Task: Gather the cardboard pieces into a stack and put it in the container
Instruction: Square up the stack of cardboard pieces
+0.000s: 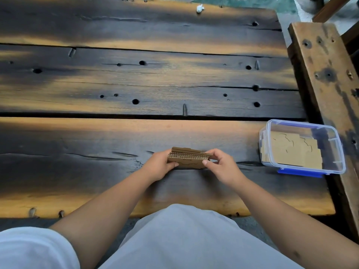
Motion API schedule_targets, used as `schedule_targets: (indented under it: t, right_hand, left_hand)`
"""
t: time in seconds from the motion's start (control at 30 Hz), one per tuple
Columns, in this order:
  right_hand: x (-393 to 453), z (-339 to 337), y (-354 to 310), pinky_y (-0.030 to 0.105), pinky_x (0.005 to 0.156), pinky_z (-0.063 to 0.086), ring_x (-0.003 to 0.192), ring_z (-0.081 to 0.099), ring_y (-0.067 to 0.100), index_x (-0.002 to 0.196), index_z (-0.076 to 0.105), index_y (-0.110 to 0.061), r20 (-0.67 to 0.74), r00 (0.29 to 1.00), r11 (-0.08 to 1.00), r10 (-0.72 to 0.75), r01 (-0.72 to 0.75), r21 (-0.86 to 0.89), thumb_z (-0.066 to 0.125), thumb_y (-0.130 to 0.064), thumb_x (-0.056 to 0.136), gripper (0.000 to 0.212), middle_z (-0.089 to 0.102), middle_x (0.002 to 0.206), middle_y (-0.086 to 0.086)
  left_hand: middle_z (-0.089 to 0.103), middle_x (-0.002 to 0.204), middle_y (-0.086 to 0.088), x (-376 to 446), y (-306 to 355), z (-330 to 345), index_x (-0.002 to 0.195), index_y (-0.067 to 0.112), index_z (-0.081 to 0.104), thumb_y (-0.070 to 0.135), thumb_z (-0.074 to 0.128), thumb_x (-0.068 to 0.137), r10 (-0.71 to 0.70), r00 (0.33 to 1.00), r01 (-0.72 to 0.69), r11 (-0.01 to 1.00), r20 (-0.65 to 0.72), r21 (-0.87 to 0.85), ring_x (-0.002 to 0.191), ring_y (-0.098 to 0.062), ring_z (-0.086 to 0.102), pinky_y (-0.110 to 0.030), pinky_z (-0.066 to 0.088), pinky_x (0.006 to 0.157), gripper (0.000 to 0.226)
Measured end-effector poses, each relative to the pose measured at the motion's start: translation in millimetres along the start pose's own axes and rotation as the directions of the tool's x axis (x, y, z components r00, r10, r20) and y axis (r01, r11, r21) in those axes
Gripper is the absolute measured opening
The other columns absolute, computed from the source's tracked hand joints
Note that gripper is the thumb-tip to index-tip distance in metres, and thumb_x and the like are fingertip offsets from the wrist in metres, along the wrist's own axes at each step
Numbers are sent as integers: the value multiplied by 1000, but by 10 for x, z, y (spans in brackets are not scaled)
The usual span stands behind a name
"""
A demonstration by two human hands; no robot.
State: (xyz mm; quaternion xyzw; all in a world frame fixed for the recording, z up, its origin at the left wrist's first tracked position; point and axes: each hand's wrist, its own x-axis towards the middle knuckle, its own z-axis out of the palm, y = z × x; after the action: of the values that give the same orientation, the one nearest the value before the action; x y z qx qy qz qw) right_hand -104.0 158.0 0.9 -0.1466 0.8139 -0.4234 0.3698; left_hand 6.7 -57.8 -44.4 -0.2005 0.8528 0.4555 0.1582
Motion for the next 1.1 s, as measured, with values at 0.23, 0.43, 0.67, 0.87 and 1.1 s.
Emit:
schedule_targets:
  t: [0.23,0.43,0.67,0.87,1.1]
  right_hand:
    - [-16,-184,-44,34,80,48,81,64,17,86,62,-18,34,999,997,5,-8,74,68,-5,86,15,71,88,3]
    - [-29,-363,-233,14,68,49,66,60,-4,90,68,-15,-147,986,978,-80,106,181,59,0,91,18,68,80,-4]
    - [271,-261,-477,33,91,50,101,63,14,112,68,-18,-119,971,941,-207,165,-294,53,-19,97,21,70,107,-2]
    - [367,148,-655,39,93,47,114,57,29,122,64,-20,172,937,713,-304,343,-612,47,-22,98,30,65,123,6]
    - [372,378,-657,41,80,49,105,58,31,118,59,-25,271,917,629,-292,397,-668,39,-27,98,28,62,115,5]
  left_hand:
    - [71,101,-1,-11,20,-22,97,24,60,30,67,88,-32,999,31,994,15,106,94,-20,62,-34,50,83,13]
    - [66,85,1,-15,46,-53,85,26,50,31,66,88,-16,999,11,989,31,148,81,-21,60,-30,42,66,17]
    - [62,81,3,-70,83,-36,88,22,49,33,65,88,-42,999,41,985,4,165,77,-20,58,-33,46,66,19]
    - [66,113,-10,-125,144,-5,113,14,51,29,65,88,-72,996,78,990,-46,121,106,-30,59,-38,47,87,32]
    - [57,121,-18,-98,199,91,124,5,43,29,69,84,-195,962,208,977,-192,46,118,-35,49,-43,44,95,53]
